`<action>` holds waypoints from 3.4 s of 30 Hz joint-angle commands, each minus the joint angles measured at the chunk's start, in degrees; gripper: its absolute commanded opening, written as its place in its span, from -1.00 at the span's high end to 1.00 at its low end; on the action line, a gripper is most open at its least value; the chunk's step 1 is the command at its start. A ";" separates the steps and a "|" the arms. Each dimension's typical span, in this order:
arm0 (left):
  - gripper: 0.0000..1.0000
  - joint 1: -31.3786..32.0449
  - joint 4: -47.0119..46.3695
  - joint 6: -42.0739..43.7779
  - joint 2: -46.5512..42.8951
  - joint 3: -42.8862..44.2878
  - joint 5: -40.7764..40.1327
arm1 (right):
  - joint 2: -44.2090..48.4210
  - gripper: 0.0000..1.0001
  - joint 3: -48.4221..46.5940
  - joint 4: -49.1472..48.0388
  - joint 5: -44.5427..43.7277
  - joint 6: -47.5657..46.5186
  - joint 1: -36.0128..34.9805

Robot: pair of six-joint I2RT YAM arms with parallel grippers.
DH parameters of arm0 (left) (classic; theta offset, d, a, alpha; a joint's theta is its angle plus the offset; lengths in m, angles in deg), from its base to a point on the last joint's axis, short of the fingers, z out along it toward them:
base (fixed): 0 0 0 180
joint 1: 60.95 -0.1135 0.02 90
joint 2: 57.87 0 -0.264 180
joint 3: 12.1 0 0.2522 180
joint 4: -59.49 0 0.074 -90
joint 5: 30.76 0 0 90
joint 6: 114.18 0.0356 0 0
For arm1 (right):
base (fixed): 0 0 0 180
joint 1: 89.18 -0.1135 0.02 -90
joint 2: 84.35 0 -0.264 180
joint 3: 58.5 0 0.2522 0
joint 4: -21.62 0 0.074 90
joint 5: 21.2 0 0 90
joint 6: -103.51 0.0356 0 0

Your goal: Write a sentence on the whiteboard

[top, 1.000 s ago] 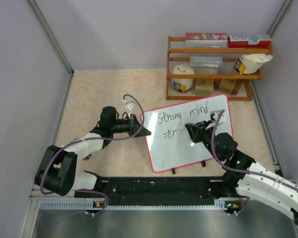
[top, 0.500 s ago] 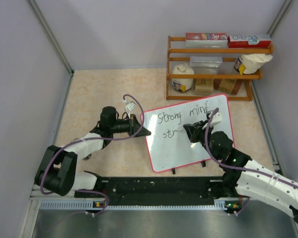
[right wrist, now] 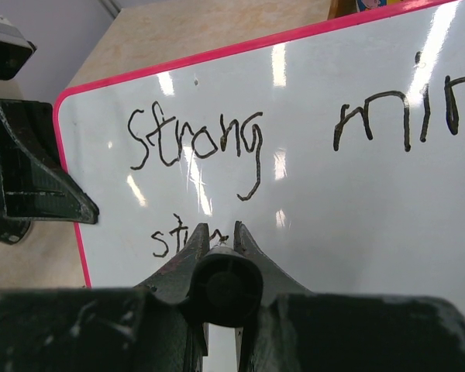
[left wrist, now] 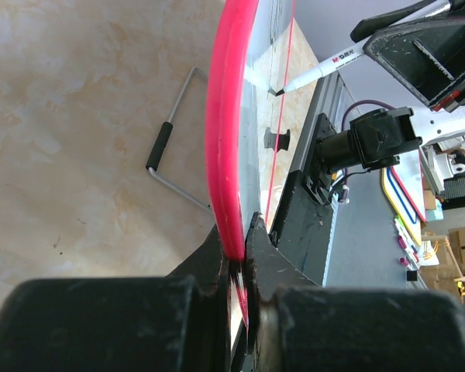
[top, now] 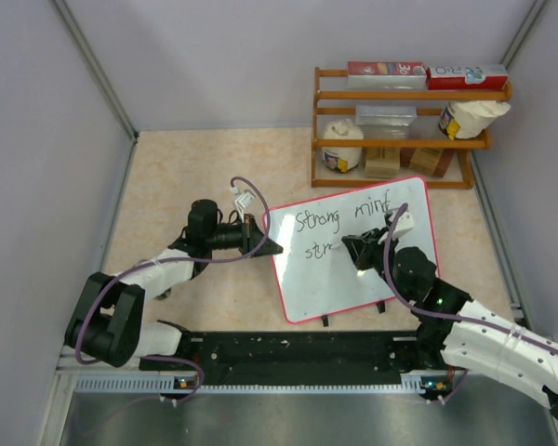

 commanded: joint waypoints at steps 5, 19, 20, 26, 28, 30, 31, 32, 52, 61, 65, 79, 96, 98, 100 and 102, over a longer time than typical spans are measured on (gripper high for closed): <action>1.00 0.67 2.64 11.23 0.32 -1.78 -7.02 | 2.14 1.00 2.34 4.48 0.66 -0.66 -0.26; 1.00 0.58 2.29 11.06 0.33 -2.13 -7.02 | 2.15 1.00 -0.11 3.00 -5.49 -0.66 0.01; 1.00 0.58 2.29 11.06 0.41 -2.13 -7.02 | 1.71 1.00 -0.72 2.56 -5.32 -0.75 0.09; 1.00 0.67 2.12 10.97 0.33 -2.30 -6.84 | -1.28 1.00 -2.22 -0.69 -5.14 -0.84 0.18; 1.00 0.67 1.94 10.97 0.41 -2.30 -6.84 | -1.90 1.00 -2.40 -1.31 -4.88 -0.93 0.27; 1.00 0.67 1.85 10.88 0.50 -2.39 -6.84 | -2.34 1.00 -2.84 -1.40 -4.44 -1.10 0.27; 1.00 0.67 1.76 10.88 0.59 -2.31 -6.75 | -2.86 1.00 -3.10 -1.40 -4.18 -1.10 0.27; 1.00 0.67 1.76 10.88 0.68 -2.13 -6.75 | -2.95 1.00 -3.10 -1.31 -4.00 -1.10 0.27; 1.00 0.58 1.59 10.88 0.94 -2.04 -6.75 | 1.71 1.00 -2.05 0.36 -5.05 -2.16 0.97; 1.00 0.67 1.85 11.06 0.76 -2.04 -6.84 | 1.00 1.00 -0.03 0.97 -4.17 -1.02 1.24; 1.00 0.67 2.03 11.06 0.76 -1.96 -6.84 | 2.49 1.00 0.94 2.38 -3.73 -0.40 1.24; 1.00 0.67 2.29 11.06 0.50 -2.04 -6.84 | 5.22 1.00 3.23 4.93 -1.63 0.39 1.24; 1.00 0.67 2.38 11.06 0.33 -2.13 -6.93 | 1.80 1.00 -0.90 1.15 -4.96 -1.19 1.32; 1.00 0.67 2.38 11.06 0.32 -2.22 -6.84 | 1.27 1.00 -1.25 0.54 -5.23 -1.19 1.50; 1.00 0.67 2.29 11.06 0.32 -2.31 -6.84 | 1.00 1.00 -1.52 0.27 -5.31 -1.02 1.59; 1.00 0.67 2.20 11.06 0.24 -2.39 -6.84 | 0.83 1.00 -1.78 0.01 -5.49 -1.02 1.76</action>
